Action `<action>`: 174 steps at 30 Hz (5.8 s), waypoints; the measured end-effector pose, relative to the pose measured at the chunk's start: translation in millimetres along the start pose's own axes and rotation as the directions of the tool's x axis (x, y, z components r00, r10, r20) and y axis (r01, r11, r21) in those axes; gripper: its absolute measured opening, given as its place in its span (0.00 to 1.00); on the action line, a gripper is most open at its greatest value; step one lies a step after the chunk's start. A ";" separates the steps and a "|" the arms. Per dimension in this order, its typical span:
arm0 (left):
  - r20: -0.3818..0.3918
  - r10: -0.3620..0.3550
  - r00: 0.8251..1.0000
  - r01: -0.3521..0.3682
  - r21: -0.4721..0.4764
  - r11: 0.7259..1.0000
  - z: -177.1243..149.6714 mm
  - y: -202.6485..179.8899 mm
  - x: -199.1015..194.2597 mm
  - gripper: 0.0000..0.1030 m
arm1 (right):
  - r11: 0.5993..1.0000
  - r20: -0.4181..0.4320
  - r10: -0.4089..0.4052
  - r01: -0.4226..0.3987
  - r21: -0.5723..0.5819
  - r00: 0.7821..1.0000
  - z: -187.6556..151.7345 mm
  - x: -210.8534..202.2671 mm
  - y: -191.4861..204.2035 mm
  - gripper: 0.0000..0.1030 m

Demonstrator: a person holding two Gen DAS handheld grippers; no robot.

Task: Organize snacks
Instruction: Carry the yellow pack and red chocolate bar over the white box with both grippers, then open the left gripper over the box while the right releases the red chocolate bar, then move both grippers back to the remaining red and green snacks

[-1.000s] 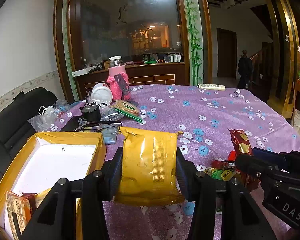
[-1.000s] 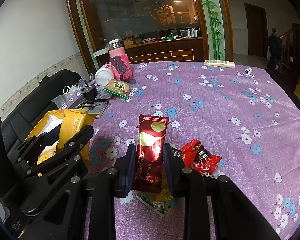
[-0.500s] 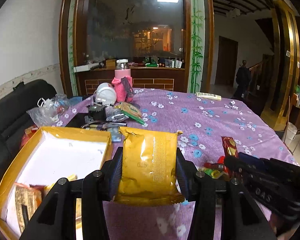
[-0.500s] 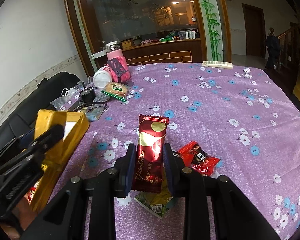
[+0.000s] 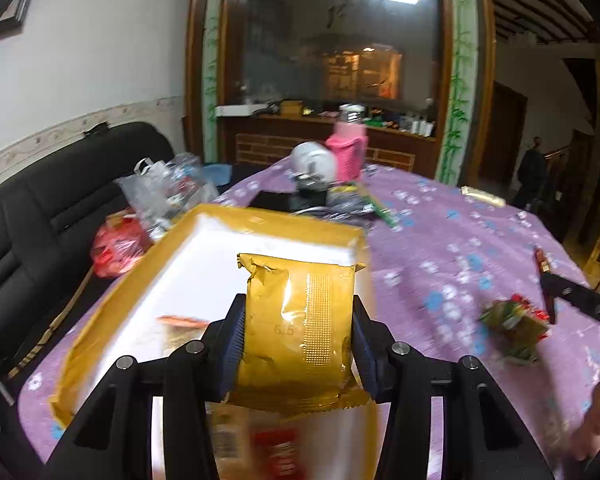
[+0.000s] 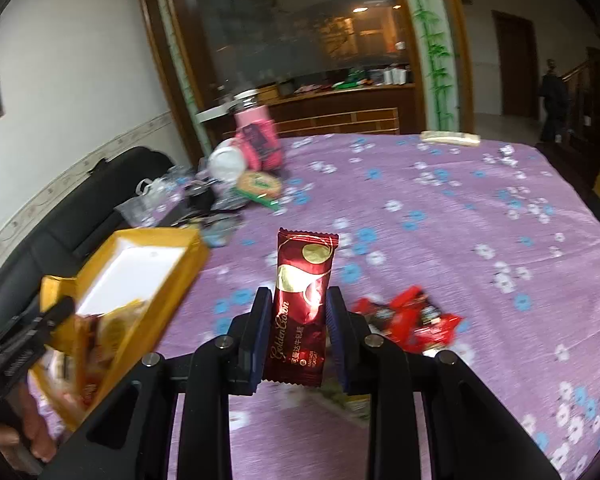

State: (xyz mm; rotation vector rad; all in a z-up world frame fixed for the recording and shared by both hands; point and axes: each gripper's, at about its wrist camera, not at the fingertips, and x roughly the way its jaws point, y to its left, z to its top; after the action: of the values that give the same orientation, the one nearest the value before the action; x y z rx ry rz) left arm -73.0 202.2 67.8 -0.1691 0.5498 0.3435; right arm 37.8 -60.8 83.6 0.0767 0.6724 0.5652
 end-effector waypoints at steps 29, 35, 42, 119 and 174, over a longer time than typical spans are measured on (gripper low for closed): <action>-0.048 0.012 0.999 -0.019 -0.141 0.990 -22.5 81.0 22.7 0.51 | 0.941 -0.229 0.242 -0.286 -0.183 0.943 -54.7 65.3 190.2 0.26; -0.061 0.020 0.998 -0.027 -0.125 0.992 -21.8 74.9 25.6 0.51 | 0.930 -0.244 0.235 -0.291 -0.225 0.941 -66.0 71.9 196.4 0.26; -0.061 0.021 0.998 -0.028 -0.129 0.991 -21.6 74.2 25.3 0.51 | 0.929 -0.260 0.237 -0.297 -0.221 0.936 -70.2 75.8 195.8 0.26; 0.045 0.074 0.996 -0.076 0.041 0.996 -15.4 30.8 -23.8 0.64 | 0.853 -0.042 0.467 -0.437 0.287 0.883 -30.4 21.7 75.5 0.30; -0.316 -0.269 0.910 0.308 0.076 0.948 18.7 -169.8 96.6 0.55 | 0.927 -0.275 0.150 -0.038 0.373 0.950 -18.5 37.5 -99.1 0.49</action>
State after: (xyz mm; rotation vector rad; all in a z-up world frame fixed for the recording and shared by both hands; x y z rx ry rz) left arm 74.7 75.4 42.8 -0.1809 0.8364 -0.0100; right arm 97.2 -127.3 23.4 0.3793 1.0717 0.5448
